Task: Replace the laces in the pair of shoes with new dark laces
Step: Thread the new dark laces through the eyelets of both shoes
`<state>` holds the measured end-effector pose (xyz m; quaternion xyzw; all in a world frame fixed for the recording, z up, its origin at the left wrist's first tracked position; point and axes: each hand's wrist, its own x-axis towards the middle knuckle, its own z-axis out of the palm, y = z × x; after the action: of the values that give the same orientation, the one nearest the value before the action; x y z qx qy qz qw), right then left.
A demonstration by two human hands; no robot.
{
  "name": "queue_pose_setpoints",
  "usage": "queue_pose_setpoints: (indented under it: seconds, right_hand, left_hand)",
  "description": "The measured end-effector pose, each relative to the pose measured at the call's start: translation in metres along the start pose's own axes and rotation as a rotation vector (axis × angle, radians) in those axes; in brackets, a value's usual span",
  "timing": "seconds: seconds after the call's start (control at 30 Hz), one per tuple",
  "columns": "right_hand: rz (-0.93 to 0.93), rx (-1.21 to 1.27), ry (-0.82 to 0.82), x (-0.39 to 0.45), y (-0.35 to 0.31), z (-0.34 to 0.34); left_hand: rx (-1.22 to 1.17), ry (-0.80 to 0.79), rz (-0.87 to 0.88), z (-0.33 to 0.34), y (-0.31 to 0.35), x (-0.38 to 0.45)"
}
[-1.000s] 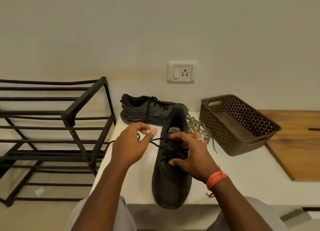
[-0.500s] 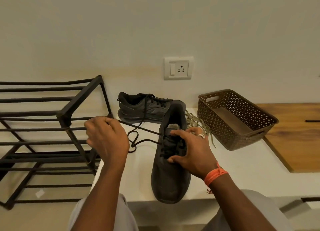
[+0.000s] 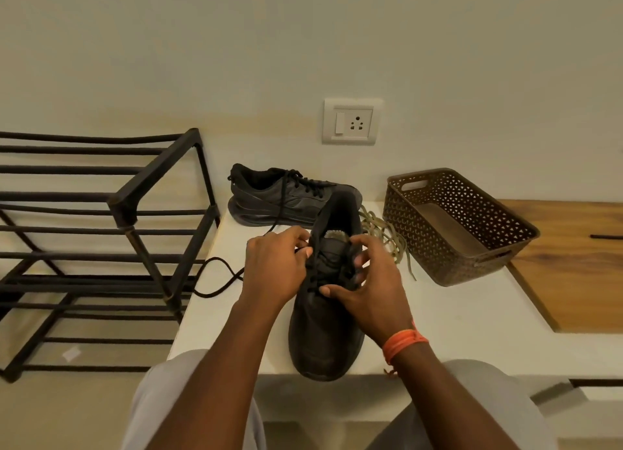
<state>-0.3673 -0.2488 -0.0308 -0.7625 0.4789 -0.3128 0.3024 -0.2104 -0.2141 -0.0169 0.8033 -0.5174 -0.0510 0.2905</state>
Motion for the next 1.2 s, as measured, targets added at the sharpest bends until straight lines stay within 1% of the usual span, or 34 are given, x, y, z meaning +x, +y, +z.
queue_pose_setpoints:
  seconds: [0.07, 0.13, 0.23, 0.33, 0.43, 0.5, 0.57, 0.63, 0.67, 0.8, 0.97, 1.0, 1.13, 1.2]
  right_hand:
    - [0.009, 0.028, 0.002, -0.003, 0.001, 0.003]
    - [0.004, 0.021, 0.037, -0.003, 0.002, 0.004]
    - [-0.041, -0.015, 0.060, -0.003, 0.000, 0.004]
    - [-0.064, -0.043, 0.035, -0.006, -0.001, 0.009]
    - [-0.033, -0.078, -0.018, -0.001, 0.001, 0.008]
    - [-0.016, -0.097, -0.053, 0.003, 0.002, 0.003]
    - [-0.009, -0.115, -0.070, 0.006, 0.002, -0.001]
    - [-0.003, -0.116, -0.080, 0.009, 0.002, -0.003]
    - [0.001, -0.111, -0.092, 0.010, 0.002, -0.004]
    - [-0.006, -0.063, -0.126, 0.011, 0.004, -0.008]
    - [-0.019, -0.070, -0.164, 0.014, 0.007, -0.010]
    - [-0.020, -0.073, -0.168, 0.015, 0.008, -0.010]
    - [-0.015, -0.081, -0.158, 0.016, 0.008, -0.011]
    - [-0.017, -0.091, -0.164, 0.016, 0.008, -0.013]
  left_hand:
    - [0.016, 0.018, -0.006, -0.003, 0.000, -0.001]
    - [0.012, 0.011, -0.022, -0.004, 0.002, -0.003]
    - [0.051, 0.019, -0.008, -0.004, 0.003, -0.001]
    - [0.151, -0.022, 0.015, -0.003, 0.001, 0.000]
    - [0.257, -0.062, 0.027, -0.009, -0.003, -0.001]
    - [0.261, -0.011, -0.056, -0.020, -0.011, 0.000]
    - [0.249, 0.081, -0.185, -0.031, -0.025, 0.001]
    - [0.263, 0.087, -0.269, -0.038, -0.032, -0.002]
    - [0.268, 0.071, -0.276, -0.037, -0.031, -0.004]
    - [0.201, 0.073, -0.170, -0.031, -0.019, -0.007]
    - [0.202, -0.050, -0.063, -0.020, -0.001, -0.008]
    - [0.222, -0.042, -0.060, -0.019, 0.002, -0.009]
    - [0.259, 0.101, -0.127, -0.020, -0.002, -0.005]
    - [0.247, 0.115, -0.123, -0.019, -0.002, -0.004]
